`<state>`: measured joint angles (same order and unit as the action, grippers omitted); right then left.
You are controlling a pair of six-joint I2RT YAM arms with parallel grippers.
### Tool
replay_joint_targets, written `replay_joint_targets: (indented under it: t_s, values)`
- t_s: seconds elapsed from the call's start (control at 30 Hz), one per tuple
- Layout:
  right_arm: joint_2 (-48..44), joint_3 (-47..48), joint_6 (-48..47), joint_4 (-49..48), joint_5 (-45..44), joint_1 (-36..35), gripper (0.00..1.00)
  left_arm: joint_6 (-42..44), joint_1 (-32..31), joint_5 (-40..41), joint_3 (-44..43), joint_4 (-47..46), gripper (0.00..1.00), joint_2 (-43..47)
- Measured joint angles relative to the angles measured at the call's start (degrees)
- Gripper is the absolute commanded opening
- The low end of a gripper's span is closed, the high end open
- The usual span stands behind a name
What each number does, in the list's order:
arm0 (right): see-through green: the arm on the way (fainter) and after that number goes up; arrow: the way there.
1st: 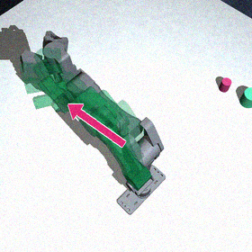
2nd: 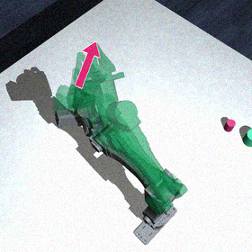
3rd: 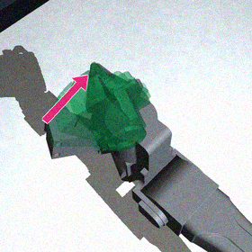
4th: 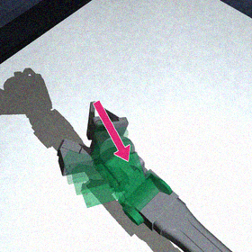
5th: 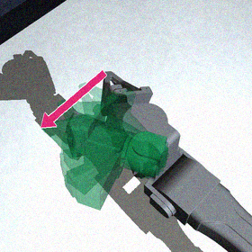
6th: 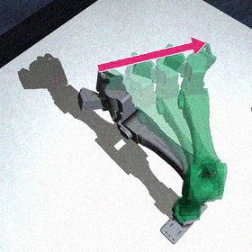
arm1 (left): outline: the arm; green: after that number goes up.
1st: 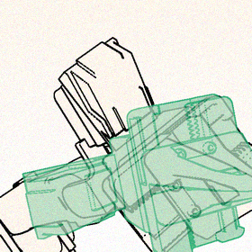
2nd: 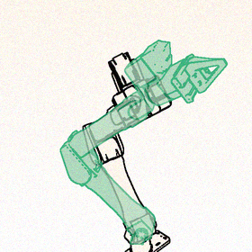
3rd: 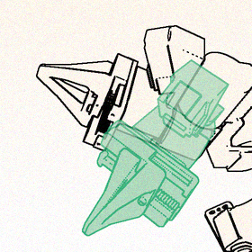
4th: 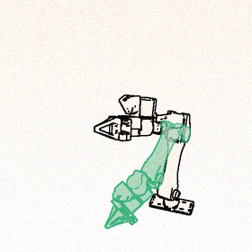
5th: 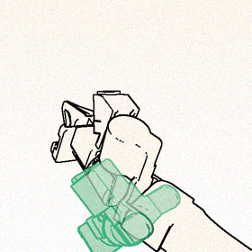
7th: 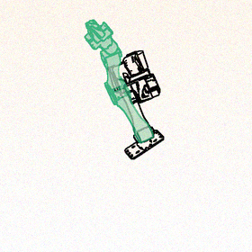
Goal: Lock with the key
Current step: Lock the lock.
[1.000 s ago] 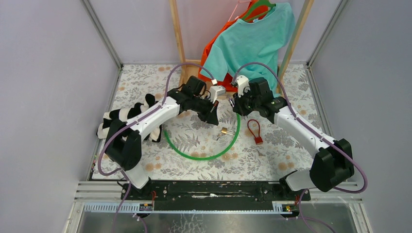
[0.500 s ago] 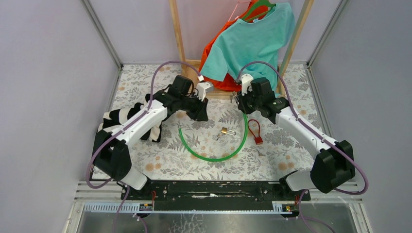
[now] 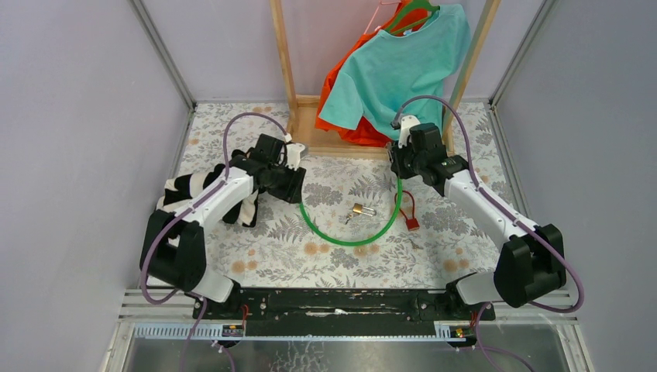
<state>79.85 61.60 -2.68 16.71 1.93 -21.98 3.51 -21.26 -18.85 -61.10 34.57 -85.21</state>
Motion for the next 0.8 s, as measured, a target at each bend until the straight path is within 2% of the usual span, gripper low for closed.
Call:
replay_joint_targets:
  t_s: [0.5, 0.67, 0.8]
  values:
    - [-0.04, -1.86, 0.98, -1.22, 0.72, 0.57, 0.00, -3.23, 2.73, 1.05, -0.22, -2.12, 0.64, -11.39]
    - [-0.09, -1.95, 0.96, -1.29, 1.16, 0.61, 0.00, -4.81, 2.73, 0.57, -0.22, -5.90, 0.63, -13.84]
    - [-0.09, -2.12, 0.96, -1.66, 1.95, 0.61, 0.00, -6.47, 2.73, 0.52, -0.22, -9.51, 0.58, -15.80]
